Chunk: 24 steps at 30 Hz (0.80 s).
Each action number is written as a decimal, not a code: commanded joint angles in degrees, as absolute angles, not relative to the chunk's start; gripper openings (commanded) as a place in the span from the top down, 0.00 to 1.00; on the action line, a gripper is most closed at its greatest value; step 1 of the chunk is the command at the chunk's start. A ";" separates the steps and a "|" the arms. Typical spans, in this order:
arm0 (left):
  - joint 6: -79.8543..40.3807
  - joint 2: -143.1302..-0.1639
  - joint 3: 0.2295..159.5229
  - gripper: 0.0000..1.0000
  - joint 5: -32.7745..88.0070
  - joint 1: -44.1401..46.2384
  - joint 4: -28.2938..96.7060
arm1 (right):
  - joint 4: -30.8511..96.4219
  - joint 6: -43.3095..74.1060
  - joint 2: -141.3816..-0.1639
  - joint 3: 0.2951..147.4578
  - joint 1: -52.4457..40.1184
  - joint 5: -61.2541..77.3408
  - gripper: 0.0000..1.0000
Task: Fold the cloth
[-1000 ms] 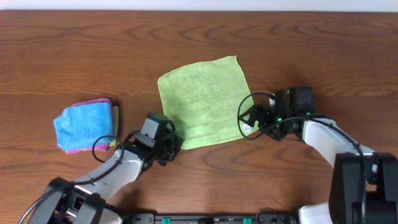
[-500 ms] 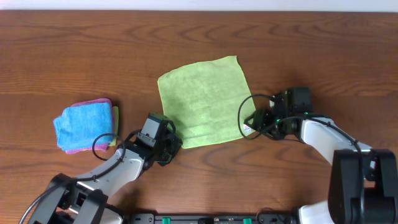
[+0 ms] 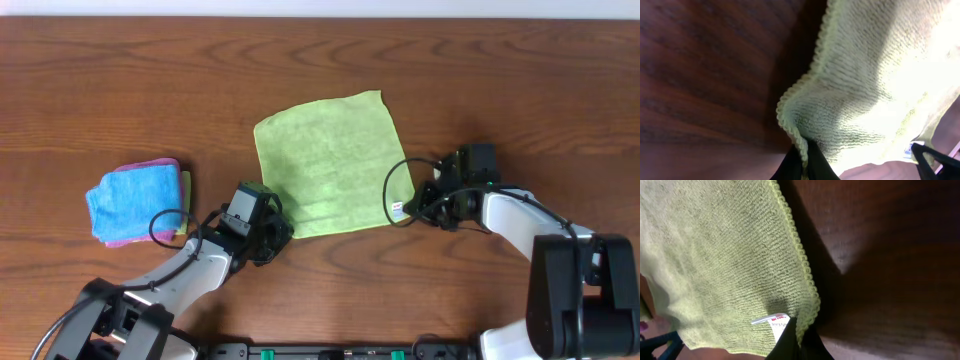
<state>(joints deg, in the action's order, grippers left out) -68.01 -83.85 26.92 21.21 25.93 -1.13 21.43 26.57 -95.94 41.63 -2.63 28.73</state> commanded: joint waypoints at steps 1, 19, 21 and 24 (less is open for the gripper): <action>-64.69 -85.12 26.35 0.94 22.17 25.89 1.23 | 23.68 26.09 -96.07 40.93 -4.05 27.20 0.99; -58.41 -74.70 26.35 0.94 25.12 25.91 22.22 | 39.83 26.33 -82.52 40.93 -6.70 23.81 0.99; -58.26 -72.77 26.35 0.94 25.15 25.91 23.92 | 41.30 26.35 -81.73 40.93 -6.94 23.97 0.99; -58.28 -70.39 26.35 0.94 25.56 25.91 26.20 | 43.16 27.05 -80.18 40.93 -7.77 24.25 0.99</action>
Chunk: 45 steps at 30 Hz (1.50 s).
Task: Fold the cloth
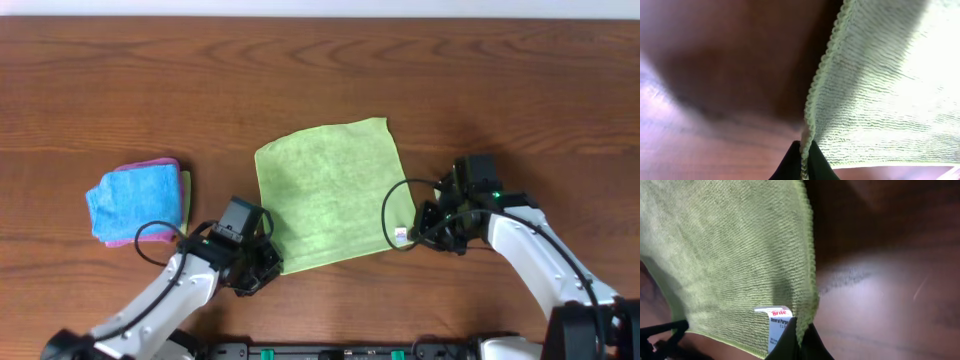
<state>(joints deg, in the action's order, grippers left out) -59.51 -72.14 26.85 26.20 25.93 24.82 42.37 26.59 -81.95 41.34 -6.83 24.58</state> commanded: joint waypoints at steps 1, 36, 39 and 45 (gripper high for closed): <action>-58.30 -69.78 26.35 0.94 25.63 25.91 26.89 | 43.57 27.38 -79.64 40.93 -8.14 24.25 0.99; -67.31 -59.16 35.38 0.94 18.70 25.89 38.89 | 36.95 37.74 -65.25 40.95 -13.96 19.70 0.99; -67.22 -60.71 38.22 0.94 16.86 25.78 39.20 | 35.99 38.61 -65.25 41.12 -13.96 18.76 0.99; -65.56 -65.34 39.18 0.94 16.99 23.55 36.95 | 31.86 39.00 -65.98 41.15 -13.96 17.21 0.99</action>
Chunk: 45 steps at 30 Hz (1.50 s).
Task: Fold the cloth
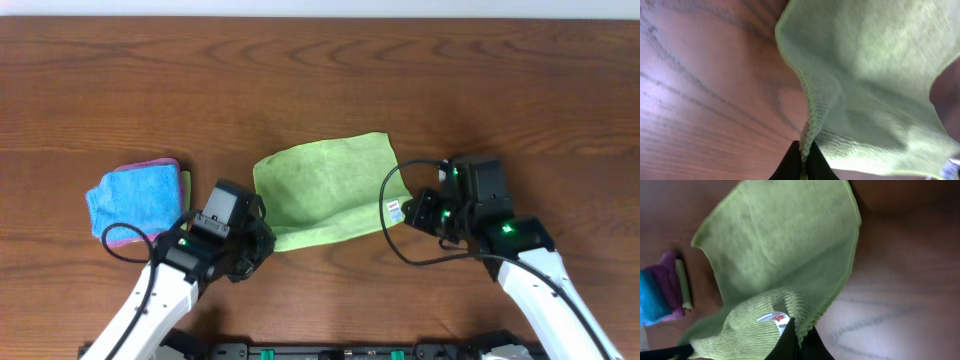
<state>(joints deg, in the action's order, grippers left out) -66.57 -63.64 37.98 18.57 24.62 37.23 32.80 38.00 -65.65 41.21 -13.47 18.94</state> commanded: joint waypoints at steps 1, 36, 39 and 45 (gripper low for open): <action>-65.34 -66.06 39.18 0.94 16.97 23.20 36.42 | 31.00 39.00 -66.43 41.15 -13.96 16.91 0.99; -57.60 -88.07 52.38 0.94 14.13 15.97 20.45 | 8.56 39.94 -87.79 48.90 -13.96 13.28 0.99; -57.32 -89.76 53.10 0.94 12.91 15.53 20.40 | 8.56 39.07 -89.84 51.22 -13.96 12.53 0.99; -56.14 -91.42 53.45 0.94 11.88 13.61 20.03 | 8.51 38.46 -94.17 54.57 -13.96 11.79 0.99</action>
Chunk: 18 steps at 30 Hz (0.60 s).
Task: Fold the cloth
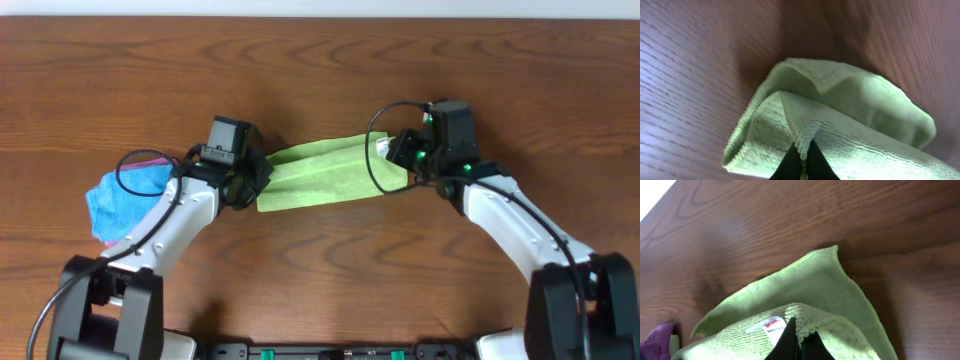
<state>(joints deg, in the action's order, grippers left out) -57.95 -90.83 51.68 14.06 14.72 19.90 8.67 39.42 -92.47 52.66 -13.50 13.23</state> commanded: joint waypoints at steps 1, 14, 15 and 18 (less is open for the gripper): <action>-55.92 -91.50 53.45 0.94 11.77 13.39 19.84 | 8.49 38.48 -94.80 54.83 -13.96 11.79 0.99; -53.76 -92.55 53.47 0.94 9.63 12.71 16.38 | 6.35 37.41 -97.47 55.53 -14.02 10.04 0.99; -53.76 -92.82 53.47 0.94 9.67 12.71 16.19 | 6.37 37.12 -97.47 55.53 -14.00 9.67 0.99; -53.76 -93.82 53.47 0.94 9.69 12.71 15.88 | 6.39 36.88 -97.49 55.53 -14.00 8.88 0.99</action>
